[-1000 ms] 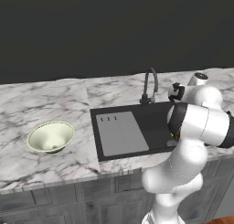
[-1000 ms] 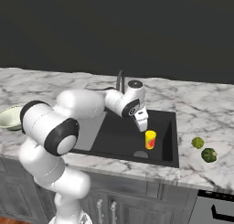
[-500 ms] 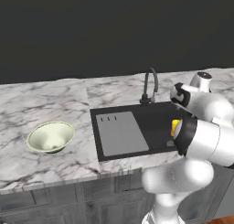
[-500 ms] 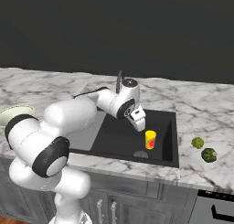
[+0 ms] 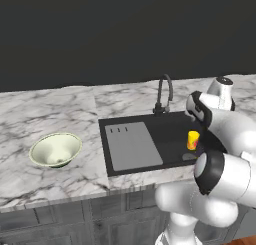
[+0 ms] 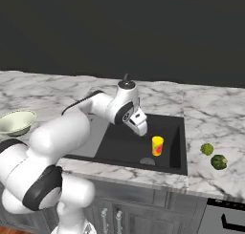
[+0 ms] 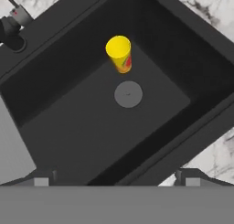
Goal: Remove the broccoli and broccoli from the sink. Then move the bowl and cup from the counter to the sink for washing.
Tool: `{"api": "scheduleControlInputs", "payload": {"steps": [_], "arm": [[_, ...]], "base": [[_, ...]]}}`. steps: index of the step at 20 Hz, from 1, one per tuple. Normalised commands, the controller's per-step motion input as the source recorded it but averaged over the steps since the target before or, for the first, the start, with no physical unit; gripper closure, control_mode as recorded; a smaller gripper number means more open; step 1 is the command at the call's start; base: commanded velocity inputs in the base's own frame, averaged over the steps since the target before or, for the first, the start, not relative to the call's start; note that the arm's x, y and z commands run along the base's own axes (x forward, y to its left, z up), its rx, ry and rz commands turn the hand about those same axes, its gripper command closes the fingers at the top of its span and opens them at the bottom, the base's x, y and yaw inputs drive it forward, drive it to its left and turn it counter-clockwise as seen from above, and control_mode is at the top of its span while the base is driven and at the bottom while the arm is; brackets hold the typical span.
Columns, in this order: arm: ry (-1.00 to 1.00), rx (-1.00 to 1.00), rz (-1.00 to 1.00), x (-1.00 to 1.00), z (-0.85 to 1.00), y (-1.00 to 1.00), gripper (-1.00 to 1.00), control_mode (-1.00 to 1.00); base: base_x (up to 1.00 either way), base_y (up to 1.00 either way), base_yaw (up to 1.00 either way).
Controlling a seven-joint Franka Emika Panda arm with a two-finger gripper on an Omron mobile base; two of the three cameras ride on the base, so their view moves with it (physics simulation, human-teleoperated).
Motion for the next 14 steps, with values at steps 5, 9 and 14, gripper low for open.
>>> {"api": "scheduleControlInputs", "payload": {"steps": [5,9,14], "arm": [[-0.01,-0.08,0.14,-0.33,0.16,0.3,-1.0,-1.0],[-0.06,-0.09,0.11,-0.34,0.13,0.31,-1.0,-1.0],[-0.11,-0.1,0.08,-0.32,0.12,0.31,-1.0,-1.0]], "base": [[0.0,0.0,0.0],[0.0,0.0,0.0],[0.0,0.0,0.0]]}}
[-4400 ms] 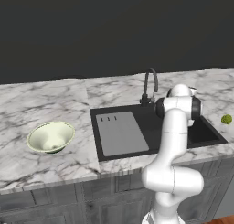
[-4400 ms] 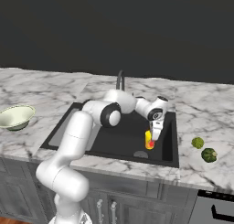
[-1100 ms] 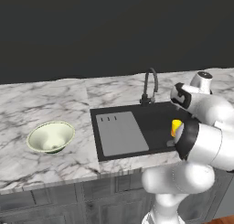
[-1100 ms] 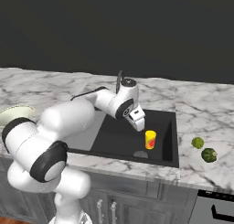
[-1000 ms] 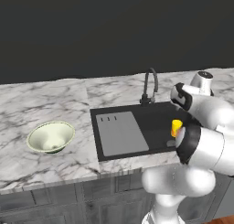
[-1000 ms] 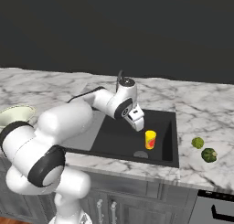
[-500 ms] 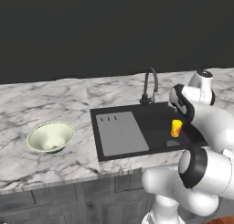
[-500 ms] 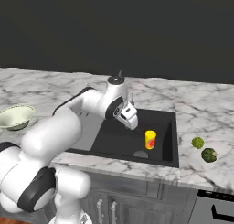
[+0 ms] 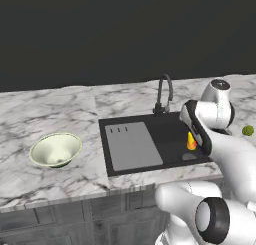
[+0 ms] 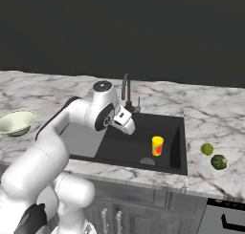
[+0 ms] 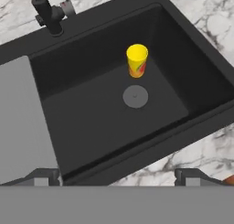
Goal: Remove the broccoli and broccoli from the sink. Then move the bowl and cup from the counter to the sink for washing.
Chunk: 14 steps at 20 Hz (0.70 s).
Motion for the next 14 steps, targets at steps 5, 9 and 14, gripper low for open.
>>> {"api": "scheduleControlInputs", "payload": {"steps": [5,9,14], "arm": [[-0.08,-0.09,0.06,-0.31,0.15,0.33,-1.0,-1.0],[0.0,-0.08,0.05,-0.25,0.18,0.35,-1.0,-1.0],[0.0,-0.07,0.06,-0.21,0.2,0.36,-1.0,-1.0]], "base": [[0.0,0.0,0.0],[0.0,0.0,0.0],[0.0,0.0,0.0]]}}
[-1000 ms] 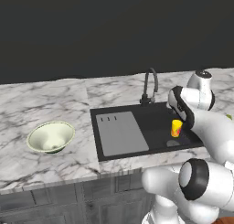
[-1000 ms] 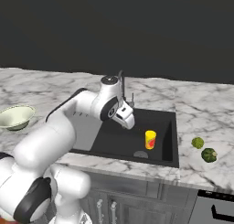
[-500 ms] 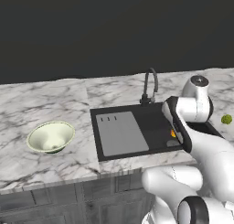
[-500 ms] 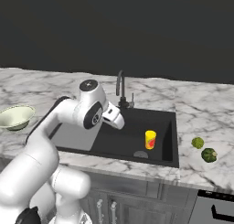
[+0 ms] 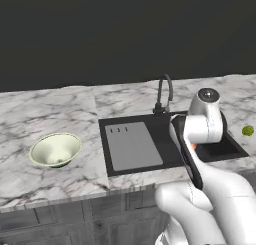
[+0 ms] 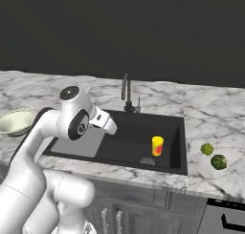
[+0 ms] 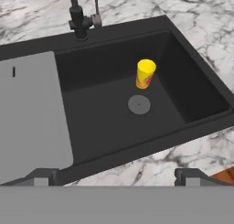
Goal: Remove the broccoli and broccoli from the sink. Then move the bowl and cup from the counter to the sink for washing.
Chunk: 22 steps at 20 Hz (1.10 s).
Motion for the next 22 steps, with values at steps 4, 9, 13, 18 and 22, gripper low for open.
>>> {"api": "scheduleControlInputs", "payload": {"steps": [4,9,13,18,22], "arm": [[0.0,-0.06,0.1,-0.17,0.22,0.37,-1.0,-1.0],[0.0,-0.03,0.13,-0.2,0.2,0.33,-1.0,-1.0],[0.03,0.0,0.14,-0.14,0.15,0.32,-1.0,-1.0],[0.0,0.0,0.14,-0.12,0.12,0.36,-1.0,-1.0],[0.01,0.0,0.12,-0.09,0.11,0.38,-1.0,-1.0]], "base": [[0.0,0.0,0.0],[0.0,0.0,0.0],[0.0,0.0,0.0],[0.0,0.0,0.0],[0.0,0.0,0.0]]}}
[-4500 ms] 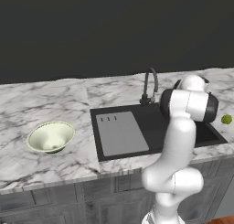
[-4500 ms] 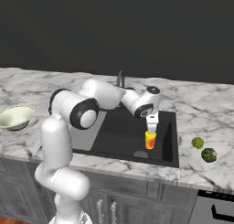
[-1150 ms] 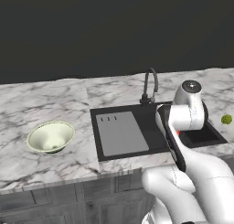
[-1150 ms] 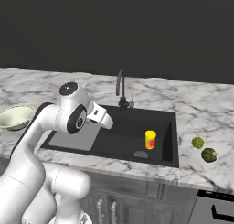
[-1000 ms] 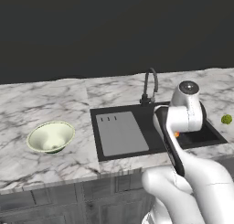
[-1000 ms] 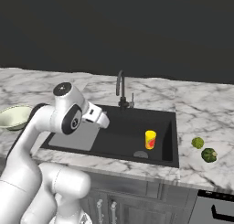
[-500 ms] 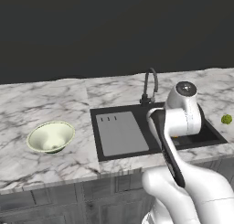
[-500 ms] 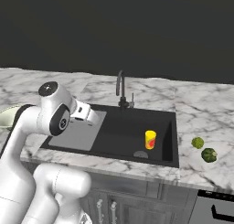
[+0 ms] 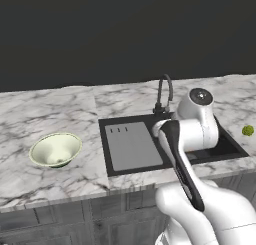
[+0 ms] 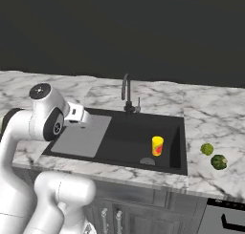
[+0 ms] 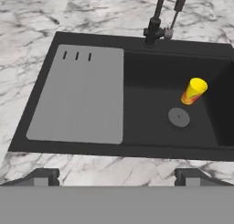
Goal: Remove the broccoli and broccoli from the sink. Then move the bowl and cup from the counter to the sink for washing.
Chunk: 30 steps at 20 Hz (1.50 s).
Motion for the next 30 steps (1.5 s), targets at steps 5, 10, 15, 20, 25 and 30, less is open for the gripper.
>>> {"api": "scheduleControlInputs", "payload": {"steps": [5,10,15,20,25,30], "arm": [[0.03,0.0,0.12,-0.08,0.05,0.35,-1.0,-1.0],[0.03,0.02,0.13,-0.07,0.0,0.32,-1.0,-1.0],[0.06,0.02,0.14,-0.01,0.01,0.21,-1.0,-1.0],[0.04,0.03,0.02,0.0,0.03,0.14,-1.0,-1.0],[0.05,0.06,0.07,0.0,0.07,0.25,-1.0,-1.0],[0.03,0.09,0.03,0.0,0.03,0.27,-1.0,-1.0]], "base": [[0.0,0.0,0.0],[0.0,0.0,0.0],[0.0,0.0,0.0],[0.0,0.0,0.0],[0.0,0.0,0.0],[0.0,0.0,0.0]]}}
